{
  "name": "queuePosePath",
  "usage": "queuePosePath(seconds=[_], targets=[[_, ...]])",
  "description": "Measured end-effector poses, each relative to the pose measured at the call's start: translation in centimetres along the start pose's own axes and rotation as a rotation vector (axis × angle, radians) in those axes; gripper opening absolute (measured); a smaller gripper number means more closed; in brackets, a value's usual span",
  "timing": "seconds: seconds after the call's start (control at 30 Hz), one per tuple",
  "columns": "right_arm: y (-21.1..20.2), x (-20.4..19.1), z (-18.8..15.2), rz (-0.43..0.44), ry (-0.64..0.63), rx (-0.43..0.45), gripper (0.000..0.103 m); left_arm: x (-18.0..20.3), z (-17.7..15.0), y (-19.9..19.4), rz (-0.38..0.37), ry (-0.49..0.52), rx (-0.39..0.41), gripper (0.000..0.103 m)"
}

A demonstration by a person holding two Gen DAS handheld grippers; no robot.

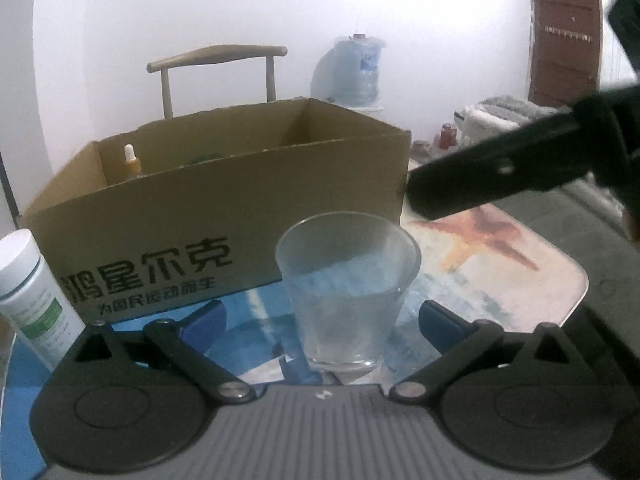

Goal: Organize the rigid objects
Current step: 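Carry the glass cup with the right gripper up over the box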

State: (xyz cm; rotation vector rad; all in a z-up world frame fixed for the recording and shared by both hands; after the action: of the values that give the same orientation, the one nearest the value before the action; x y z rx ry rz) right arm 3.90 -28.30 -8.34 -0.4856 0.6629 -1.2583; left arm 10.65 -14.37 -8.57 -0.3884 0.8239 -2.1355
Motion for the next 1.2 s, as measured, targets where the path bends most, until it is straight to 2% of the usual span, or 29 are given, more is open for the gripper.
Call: queuePosePath(seconds=[0.13, 0.33, 0.5, 0.57, 0.67, 0.77, 0.87, 0.97, 1.2], targets=[[2.2, -1.3, 0.3, 0.081, 0.003, -0.063, 0.102, 0.2, 0.3, 0.6, -0.014, 0.022, -0.008, 0.103], [5.4, -2.9, 0.3, 0.095, -0.048, -0.141, 0.102, 0.1, 0.6, 1.6, -0.026, 0.04, 0.008, 0.101], [7.2, -3.3, 0.1, 0.077, -0.072, -0.196, 0.101, 0.2, 0.6, 2.4, -0.02, 0.06, 0.006, 0.088], [7.6, -3.4, 0.0, 0.067, -0.081, -0.213, 0.1, 0.4, 0.6, 2.8, -0.028, 0.066, 0.002, 0.085], [8.1, -3.3, -0.1, 0.061, -0.085, -0.234, 0.097, 0.6, 0.4, 3.1, -0.039, 0.074, -0.004, 0.085], [8.5, -3.0, -0.3, 0.058, -0.079, -0.248, 0.091, 1.0, 0.3, 3.5, -0.037, 0.084, -0.013, 0.078], [8.8, -2.9, -0.4, 0.085, -0.055, -0.263, 0.085, 1.1, 0.2, 3.6, -0.036, 0.091, -0.011, 0.073], [8.9, -3.0, -0.6, 0.098, -0.044, -0.268, 0.08, 1.2, 0.0, 3.7, -0.037, 0.085, -0.008, 0.072], [9.0, -3.1, -0.6, 0.089, -0.041, -0.269, 0.079, 1.4, 0.1, 3.6, -0.031, 0.076, -0.002, 0.071]])
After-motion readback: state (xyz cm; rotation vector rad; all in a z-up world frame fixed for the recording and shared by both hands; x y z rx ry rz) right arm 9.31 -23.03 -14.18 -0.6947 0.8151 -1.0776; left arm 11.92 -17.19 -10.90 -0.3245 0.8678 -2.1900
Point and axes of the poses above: each gripper's, at about its wrist camera, not at the fingertips, and y roughly the way its jaws point, x to its right, z to its top, the point moved 8 cm from there along y, roughly the way its jaws point, and after that the axes turned 7 degrees about -x, right-handed, at the moved point
